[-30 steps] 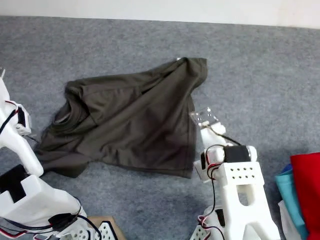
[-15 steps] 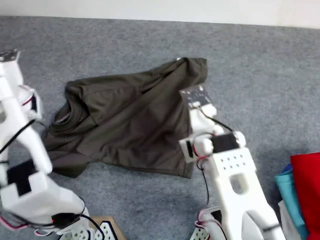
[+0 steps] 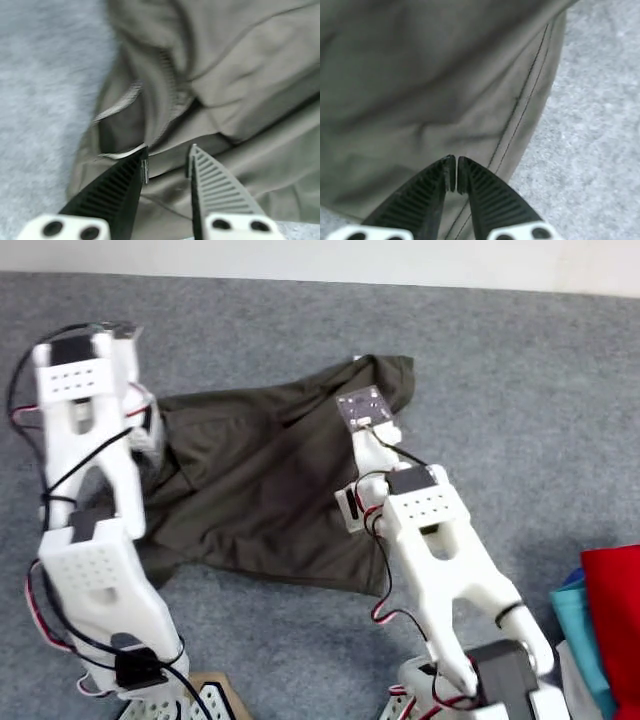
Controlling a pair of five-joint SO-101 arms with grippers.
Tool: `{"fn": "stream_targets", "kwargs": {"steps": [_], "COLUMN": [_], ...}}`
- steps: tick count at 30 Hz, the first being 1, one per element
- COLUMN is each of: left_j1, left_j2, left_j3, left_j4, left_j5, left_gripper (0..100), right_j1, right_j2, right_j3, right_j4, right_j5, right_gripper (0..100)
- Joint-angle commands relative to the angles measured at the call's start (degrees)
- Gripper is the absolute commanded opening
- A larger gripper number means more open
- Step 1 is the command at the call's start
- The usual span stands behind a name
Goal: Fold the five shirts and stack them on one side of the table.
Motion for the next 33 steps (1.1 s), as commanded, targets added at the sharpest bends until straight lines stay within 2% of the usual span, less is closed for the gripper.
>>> {"fn": "stream_targets", "kwargs": {"steps": [1,8,17,25,33], "left_j1": [3.65,6.37,6.55,6.73,7.25], "left_j2": [0.57,6.73,9.45,9.54,9.54], "left_j3": [-2.42,-2.68,-2.51,-2.33,-2.33], "left_j4": [0.26,0.09,0.00,-4.22,-9.76], "left_j5": [0.62,0.53,0.44,0.62,2.20], "left_gripper": [16,16,16,16,2], "right_j1": [-0.92,-0.92,-0.84,-1.10,-1.19], "right_j2": [1.27,1.98,1.98,2.33,2.42], "right_j3": [-2.68,-2.42,-2.42,-2.33,-2.33], "right_j4": [-1.19,-1.19,-1.01,-0.92,-0.92], "right_j5": [-0.44,-0.35,-0.35,-0.53,-0.70], "right_gripper": [2.5,2.5,2.5,2.4,2.4]}}
